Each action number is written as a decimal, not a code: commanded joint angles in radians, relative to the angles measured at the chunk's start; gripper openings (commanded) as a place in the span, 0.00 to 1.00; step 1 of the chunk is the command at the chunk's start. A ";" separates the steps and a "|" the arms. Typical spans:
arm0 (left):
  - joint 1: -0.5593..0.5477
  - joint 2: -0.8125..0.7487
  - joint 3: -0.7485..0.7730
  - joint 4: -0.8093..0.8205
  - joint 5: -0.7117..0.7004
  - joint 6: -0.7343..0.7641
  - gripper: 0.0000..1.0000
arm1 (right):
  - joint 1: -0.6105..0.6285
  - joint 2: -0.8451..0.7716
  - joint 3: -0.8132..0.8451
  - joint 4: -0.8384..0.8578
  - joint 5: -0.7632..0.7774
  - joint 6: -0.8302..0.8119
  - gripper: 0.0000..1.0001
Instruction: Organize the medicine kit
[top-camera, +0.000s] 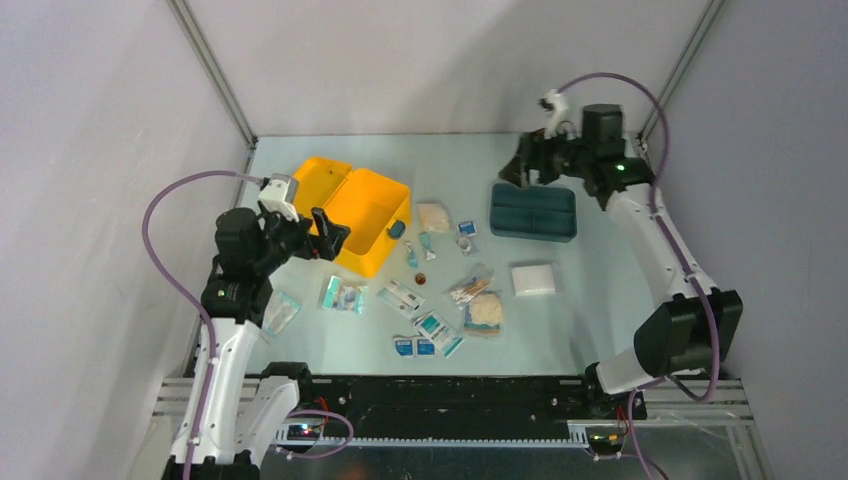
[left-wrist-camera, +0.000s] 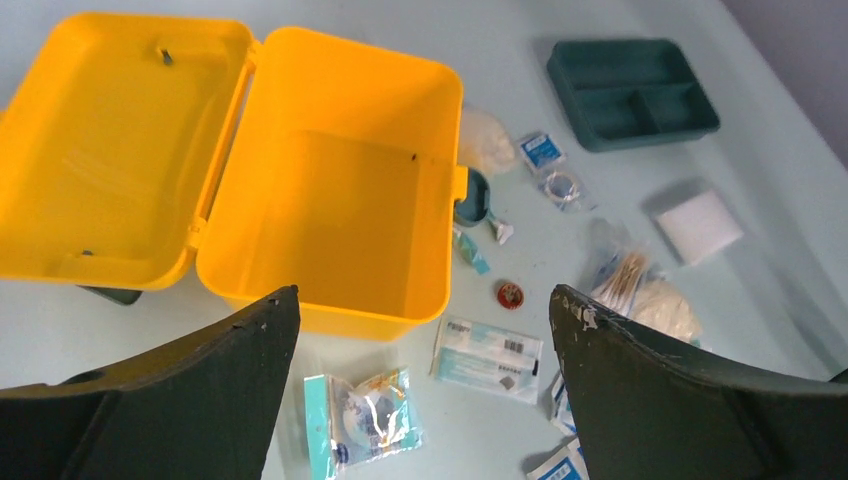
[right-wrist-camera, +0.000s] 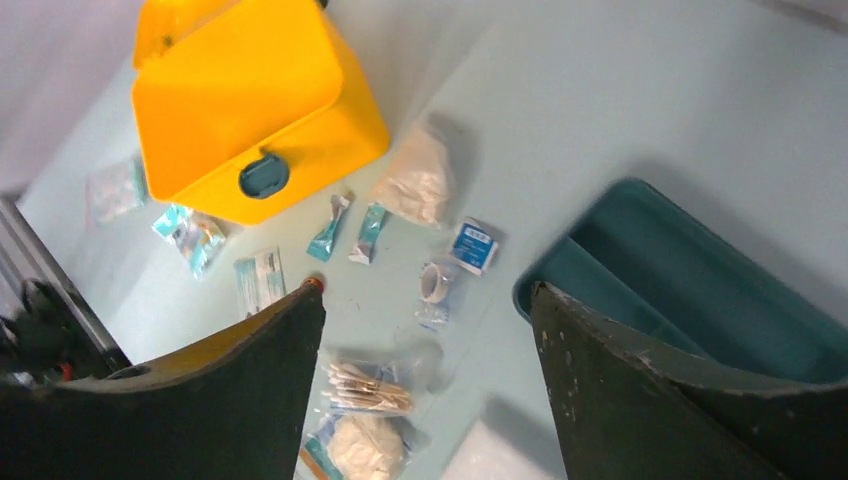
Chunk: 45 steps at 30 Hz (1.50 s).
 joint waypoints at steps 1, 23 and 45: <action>0.007 0.068 0.024 0.012 -0.010 0.070 0.99 | 0.176 0.071 0.136 -0.056 0.237 -0.228 0.73; 0.007 0.210 0.125 -0.019 0.038 -0.045 0.92 | 0.577 0.456 0.035 0.229 0.580 -0.665 0.41; 0.007 0.188 0.121 -0.033 0.013 -0.028 0.92 | 0.606 0.602 -0.026 0.423 0.664 -0.711 0.29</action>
